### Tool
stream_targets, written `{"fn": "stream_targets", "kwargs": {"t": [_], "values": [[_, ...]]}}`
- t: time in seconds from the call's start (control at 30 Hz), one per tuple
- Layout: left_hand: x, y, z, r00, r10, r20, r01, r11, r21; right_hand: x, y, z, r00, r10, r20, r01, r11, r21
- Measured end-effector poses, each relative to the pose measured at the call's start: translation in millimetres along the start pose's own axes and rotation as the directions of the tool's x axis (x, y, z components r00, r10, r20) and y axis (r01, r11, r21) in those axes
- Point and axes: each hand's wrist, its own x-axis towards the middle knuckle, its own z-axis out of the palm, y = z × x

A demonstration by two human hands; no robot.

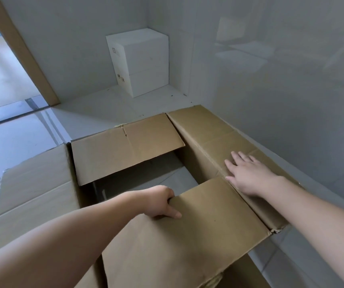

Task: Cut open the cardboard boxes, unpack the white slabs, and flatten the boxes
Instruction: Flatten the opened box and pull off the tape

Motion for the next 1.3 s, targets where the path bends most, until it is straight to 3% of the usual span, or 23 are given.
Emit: {"fn": "stream_targets", "kwargs": {"t": [0.17,0.3,0.37,0.47,0.53,0.6,0.67,0.73,0.83,0.9,1.0,1.1,1.2,1.3], "values": [[3,-10,-42,0.978,-0.035,-0.205,0.034,0.999,-0.008,5,-2,-2,1.0,0.019,-0.023,-0.017,0.996,0.092],[-9,-3,-87,0.859,-0.014,-0.511,0.056,0.996,0.066,4,-3,-15,0.999,0.034,-0.038,-0.028,0.989,0.142],[-20,13,-105,0.811,0.048,-0.583,0.054,0.986,0.157,2,-2,-33,0.994,0.039,-0.103,-0.014,0.973,0.229],[-43,45,-121,0.856,0.198,-0.478,-0.033,0.943,0.331,0,4,-74,0.927,0.076,-0.367,0.091,0.905,0.417],[-60,67,-120,0.902,0.24,-0.359,-0.117,0.936,0.332,-6,6,-104,0.849,0.14,-0.509,0.168,0.841,0.513],[-73,83,-109,0.945,0.229,-0.232,-0.184,0.962,0.201,-14,6,-126,0.809,0.173,-0.561,0.22,0.797,0.563],[-75,93,-92,0.984,0.178,-0.029,-0.179,0.983,-0.034,-25,2,-137,0.81,0.16,-0.565,0.249,0.777,0.577],[-67,93,-74,0.985,0.144,0.099,-0.136,0.987,-0.088,-33,-6,-139,0.839,0.113,-0.533,0.259,0.778,0.573],[-52,79,-48,0.973,0.19,0.128,-0.196,0.98,0.042,-37,-29,-122,0.923,-0.048,-0.383,0.225,0.874,0.432],[-45,65,-28,0.962,0.221,0.157,-0.237,0.968,0.086,-37,-49,-99,0.973,-0.171,-0.154,0.214,0.921,0.326],[-35,44,-10,0.956,0.249,0.154,-0.271,0.951,0.146,-38,-68,-60,0.936,-0.304,0.178,0.263,0.939,0.222],[-23,18,-19,0.975,0.22,-0.019,-0.209,0.949,0.235,-36,-68,-36,0.941,-0.293,0.172,0.265,0.95,0.166],[-16,-25,-46,0.97,0.066,-0.234,0.015,0.944,0.329,-28,-66,-34,0.954,-0.26,0.151,0.235,0.958,0.165],[-15,-72,-76,0.938,-0.083,-0.337,0.214,0.902,0.374,-10,-75,-41,0.958,-0.239,0.157,0.208,0.96,0.19]]}}
